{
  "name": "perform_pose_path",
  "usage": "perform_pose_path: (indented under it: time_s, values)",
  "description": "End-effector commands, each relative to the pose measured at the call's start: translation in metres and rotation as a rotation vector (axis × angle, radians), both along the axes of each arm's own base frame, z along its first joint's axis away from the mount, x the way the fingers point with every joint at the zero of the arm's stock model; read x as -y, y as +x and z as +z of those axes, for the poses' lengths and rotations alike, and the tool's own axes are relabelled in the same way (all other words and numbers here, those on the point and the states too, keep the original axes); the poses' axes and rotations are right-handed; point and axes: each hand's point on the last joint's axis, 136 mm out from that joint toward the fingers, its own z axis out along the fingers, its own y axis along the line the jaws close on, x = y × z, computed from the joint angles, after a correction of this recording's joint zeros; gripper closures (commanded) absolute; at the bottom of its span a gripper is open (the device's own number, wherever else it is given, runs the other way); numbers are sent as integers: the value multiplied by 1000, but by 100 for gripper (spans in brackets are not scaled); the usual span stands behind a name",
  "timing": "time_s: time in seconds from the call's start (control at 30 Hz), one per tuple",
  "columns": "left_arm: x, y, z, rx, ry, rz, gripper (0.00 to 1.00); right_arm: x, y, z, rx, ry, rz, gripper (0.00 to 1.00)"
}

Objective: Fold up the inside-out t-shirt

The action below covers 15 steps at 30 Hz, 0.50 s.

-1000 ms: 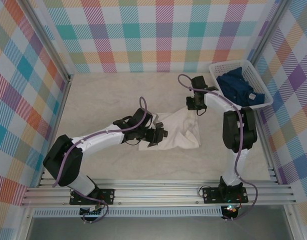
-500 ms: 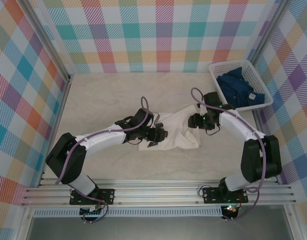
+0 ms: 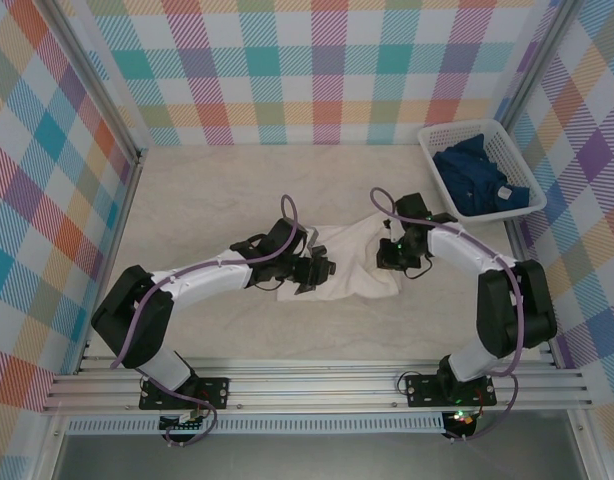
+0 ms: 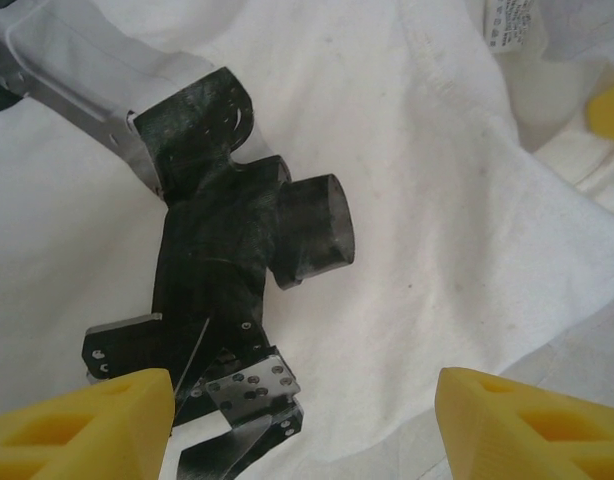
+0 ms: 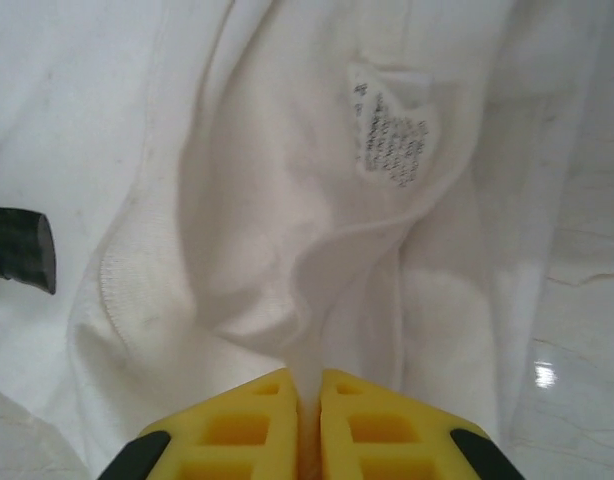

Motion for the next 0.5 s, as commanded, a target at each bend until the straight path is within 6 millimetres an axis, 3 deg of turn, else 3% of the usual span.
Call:
perform_pose_path:
  time_s: [0.0,0.17,0.33,0.47]
  values:
    - [-6,4,-2,21,19,14,30,24,-7,9,43,-51,-105,90]
    - [-11,8,-12,3,51,37,30,46,-19,1,71,-30,-249,92]
    - [-18,9,-26,-24,107,51,30,57,-15,-16,61,-36,-342,87]
    - [-25,4,-38,-73,158,56,30,56,-7,-20,58,-22,-332,72]
